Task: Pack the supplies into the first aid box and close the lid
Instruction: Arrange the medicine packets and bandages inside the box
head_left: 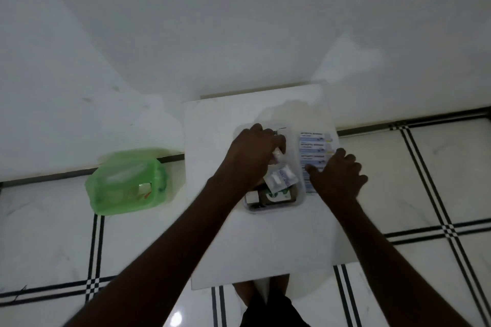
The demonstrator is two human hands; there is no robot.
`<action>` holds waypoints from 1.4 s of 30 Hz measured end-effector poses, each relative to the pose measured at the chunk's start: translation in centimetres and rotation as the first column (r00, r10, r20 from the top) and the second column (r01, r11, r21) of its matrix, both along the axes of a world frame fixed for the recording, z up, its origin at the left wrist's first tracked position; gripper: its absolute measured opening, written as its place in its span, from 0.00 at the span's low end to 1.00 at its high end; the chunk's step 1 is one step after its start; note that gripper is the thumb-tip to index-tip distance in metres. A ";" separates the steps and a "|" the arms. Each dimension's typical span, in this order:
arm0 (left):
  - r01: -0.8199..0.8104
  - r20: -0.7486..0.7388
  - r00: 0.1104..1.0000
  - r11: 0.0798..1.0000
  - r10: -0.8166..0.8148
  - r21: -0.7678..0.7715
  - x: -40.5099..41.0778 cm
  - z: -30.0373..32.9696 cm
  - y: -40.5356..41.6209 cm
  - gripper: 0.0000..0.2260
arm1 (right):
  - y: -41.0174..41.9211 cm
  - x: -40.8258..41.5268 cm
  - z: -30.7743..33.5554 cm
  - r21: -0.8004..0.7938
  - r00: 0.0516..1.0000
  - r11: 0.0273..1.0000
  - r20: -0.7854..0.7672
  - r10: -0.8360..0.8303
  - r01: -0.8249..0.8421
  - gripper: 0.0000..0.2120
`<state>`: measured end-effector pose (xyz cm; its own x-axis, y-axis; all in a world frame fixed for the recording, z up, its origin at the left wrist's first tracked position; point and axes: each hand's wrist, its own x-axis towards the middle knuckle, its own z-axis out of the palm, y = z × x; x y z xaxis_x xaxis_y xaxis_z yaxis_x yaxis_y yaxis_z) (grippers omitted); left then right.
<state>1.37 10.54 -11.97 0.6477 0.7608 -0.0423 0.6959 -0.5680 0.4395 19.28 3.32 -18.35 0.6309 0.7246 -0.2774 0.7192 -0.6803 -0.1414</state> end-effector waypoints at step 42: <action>-0.686 0.314 0.604 0.679 0.732 -0.262 -4.9 -3.4 -6.9 0.12 | -1.2 -4.5 6.7 0.548 0.894 0.801 -0.196 0.402 -0.240 0.16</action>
<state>-3.49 3.60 -15.34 -0.1133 0.9930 -0.0345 0.6324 0.0989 0.7683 14.79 2.17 -11.67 0.2855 0.9572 0.0475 0.7531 -0.1934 -0.6288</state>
